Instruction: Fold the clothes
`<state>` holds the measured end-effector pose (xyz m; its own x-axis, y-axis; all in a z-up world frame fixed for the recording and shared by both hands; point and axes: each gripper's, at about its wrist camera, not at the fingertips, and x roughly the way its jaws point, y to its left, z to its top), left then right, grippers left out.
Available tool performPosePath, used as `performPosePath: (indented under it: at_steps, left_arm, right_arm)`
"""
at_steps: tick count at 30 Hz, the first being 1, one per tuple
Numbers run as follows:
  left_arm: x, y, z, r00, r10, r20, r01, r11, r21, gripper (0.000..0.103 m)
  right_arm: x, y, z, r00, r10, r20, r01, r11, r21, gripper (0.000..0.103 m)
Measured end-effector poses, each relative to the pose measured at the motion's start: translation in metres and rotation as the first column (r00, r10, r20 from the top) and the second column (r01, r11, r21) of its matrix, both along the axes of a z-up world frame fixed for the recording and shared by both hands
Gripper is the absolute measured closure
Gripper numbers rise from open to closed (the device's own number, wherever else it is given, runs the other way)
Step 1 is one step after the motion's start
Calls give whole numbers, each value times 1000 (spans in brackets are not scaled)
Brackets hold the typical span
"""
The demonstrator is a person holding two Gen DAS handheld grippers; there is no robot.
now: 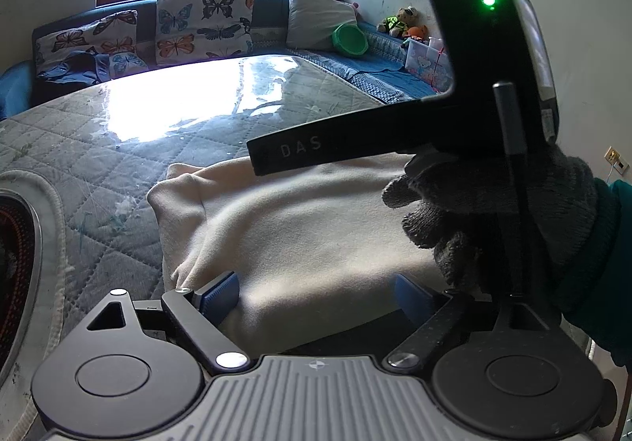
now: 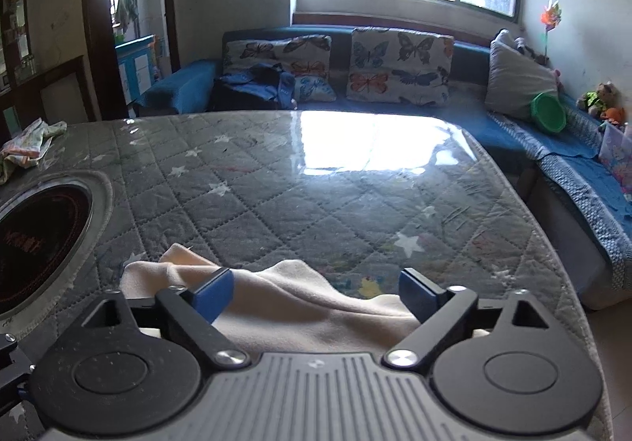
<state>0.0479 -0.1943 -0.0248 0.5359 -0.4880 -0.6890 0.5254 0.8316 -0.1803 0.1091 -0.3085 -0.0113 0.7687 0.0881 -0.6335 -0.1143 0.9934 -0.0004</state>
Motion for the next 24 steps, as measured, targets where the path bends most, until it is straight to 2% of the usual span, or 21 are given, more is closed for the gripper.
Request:
performPosePath:
  at_steps: [5, 16, 20, 24]
  left_arm:
    - [-5, 2, 1, 1000, -4, 5, 4, 1000, -6, 11]
    - [-16, 19, 7, 999, -1, 33, 2, 1000, -26, 10]
    - [-18, 27, 8, 999, 28, 40, -26, 999, -35, 10]
    - [-15, 34, 10, 994, 83, 69, -81, 996, -32, 11]
  right_arm:
    - [-8, -6, 3, 999, -24, 21, 24, 1000, 10, 0]
    - [-58, -34, 11, 992, -83, 92, 81, 996, 29, 0]
    - [-83, -46, 9, 986, -121, 118, 117, 992, 39, 0]
    - [-109, -51, 1, 972, -169, 161, 173, 985, -11, 0]
